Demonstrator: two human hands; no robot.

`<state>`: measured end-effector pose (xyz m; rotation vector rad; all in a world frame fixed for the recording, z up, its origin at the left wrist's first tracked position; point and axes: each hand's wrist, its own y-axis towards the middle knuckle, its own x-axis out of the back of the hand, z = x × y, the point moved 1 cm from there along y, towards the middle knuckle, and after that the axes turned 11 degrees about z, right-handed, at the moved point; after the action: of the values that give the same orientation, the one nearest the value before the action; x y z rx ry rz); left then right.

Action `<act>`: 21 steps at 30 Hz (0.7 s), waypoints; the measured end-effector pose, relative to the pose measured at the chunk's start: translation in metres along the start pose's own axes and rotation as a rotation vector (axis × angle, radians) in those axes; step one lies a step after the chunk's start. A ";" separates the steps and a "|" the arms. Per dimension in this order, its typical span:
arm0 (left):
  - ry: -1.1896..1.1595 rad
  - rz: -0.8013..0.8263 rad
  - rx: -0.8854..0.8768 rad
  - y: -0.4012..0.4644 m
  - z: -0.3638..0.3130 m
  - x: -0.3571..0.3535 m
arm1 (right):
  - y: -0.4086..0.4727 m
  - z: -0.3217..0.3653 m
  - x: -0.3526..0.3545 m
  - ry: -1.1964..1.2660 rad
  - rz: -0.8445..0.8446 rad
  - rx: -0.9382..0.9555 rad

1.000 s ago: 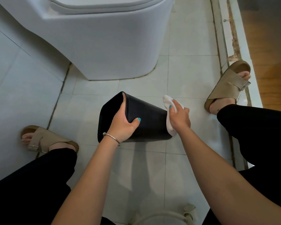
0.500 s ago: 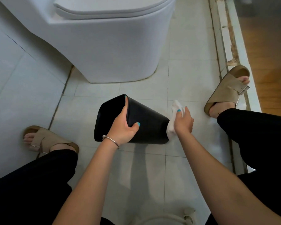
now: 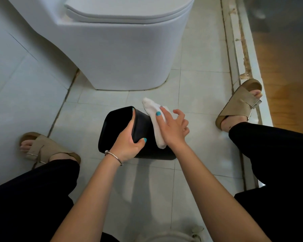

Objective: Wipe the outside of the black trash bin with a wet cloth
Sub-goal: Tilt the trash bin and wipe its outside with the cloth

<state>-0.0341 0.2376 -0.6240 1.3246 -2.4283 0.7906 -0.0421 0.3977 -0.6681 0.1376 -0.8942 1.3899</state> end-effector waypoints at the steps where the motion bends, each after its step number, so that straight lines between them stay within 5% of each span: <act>1: -0.005 -0.004 -0.004 0.000 0.000 0.000 | -0.002 0.001 -0.002 0.002 0.019 0.012; 7: -0.057 -0.055 -0.009 0.002 0.008 0.005 | -0.027 -0.004 -0.013 0.256 0.199 0.222; 16: -0.111 -0.050 -0.001 0.007 0.023 0.013 | -0.026 -0.015 0.017 -0.004 0.514 0.357; 21: -0.116 -0.052 0.010 0.010 0.027 0.018 | -0.008 -0.019 0.022 -0.131 0.421 0.471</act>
<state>-0.0515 0.2140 -0.6415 1.4694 -2.4698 0.7326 -0.0285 0.4241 -0.6639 0.4208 -0.7099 1.9921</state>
